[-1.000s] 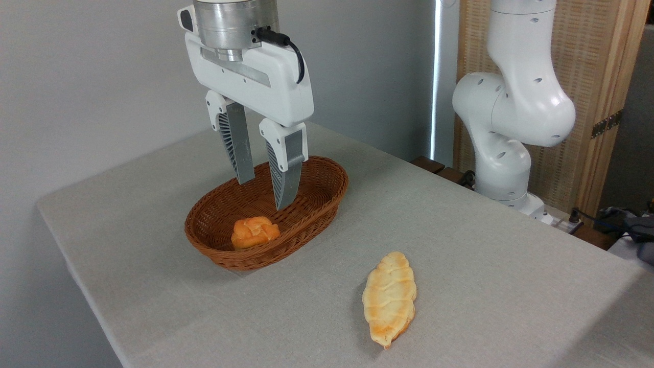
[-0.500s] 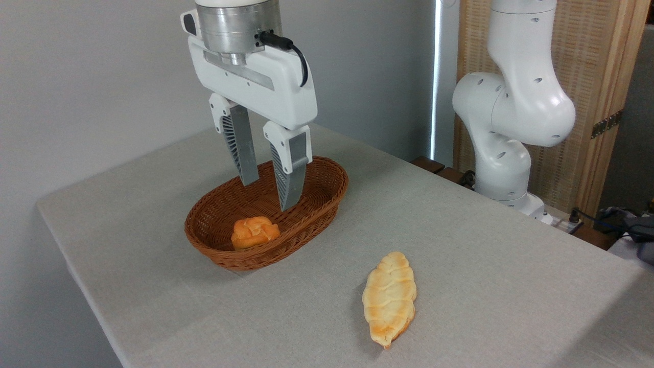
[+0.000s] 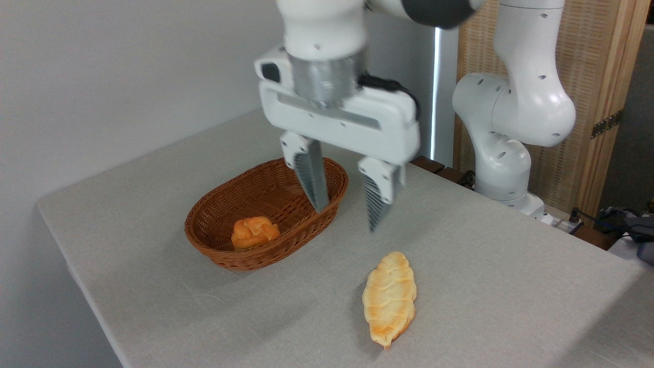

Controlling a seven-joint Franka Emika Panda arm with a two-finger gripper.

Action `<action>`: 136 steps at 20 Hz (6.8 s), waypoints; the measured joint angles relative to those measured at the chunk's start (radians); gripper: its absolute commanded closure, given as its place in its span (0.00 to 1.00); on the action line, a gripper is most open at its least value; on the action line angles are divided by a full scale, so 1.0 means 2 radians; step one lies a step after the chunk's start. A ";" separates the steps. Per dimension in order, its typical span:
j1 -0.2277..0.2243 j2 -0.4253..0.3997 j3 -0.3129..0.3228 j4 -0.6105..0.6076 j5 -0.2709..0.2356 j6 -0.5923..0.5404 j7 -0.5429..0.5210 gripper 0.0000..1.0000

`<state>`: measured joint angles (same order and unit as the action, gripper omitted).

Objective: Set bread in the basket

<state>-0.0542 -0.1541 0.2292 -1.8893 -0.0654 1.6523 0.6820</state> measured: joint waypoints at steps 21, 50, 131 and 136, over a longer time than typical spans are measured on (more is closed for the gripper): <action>-0.007 0.075 0.043 -0.033 0.058 0.053 0.000 0.00; -0.008 0.130 0.031 -0.030 0.059 0.072 0.000 0.00; -0.004 0.087 -0.207 0.127 0.004 -0.015 -0.095 0.00; 0.001 0.083 -0.126 0.131 0.005 -0.015 -0.017 0.00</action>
<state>-0.0521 0.0114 -0.0219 -1.6271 -0.0545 1.6224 0.6478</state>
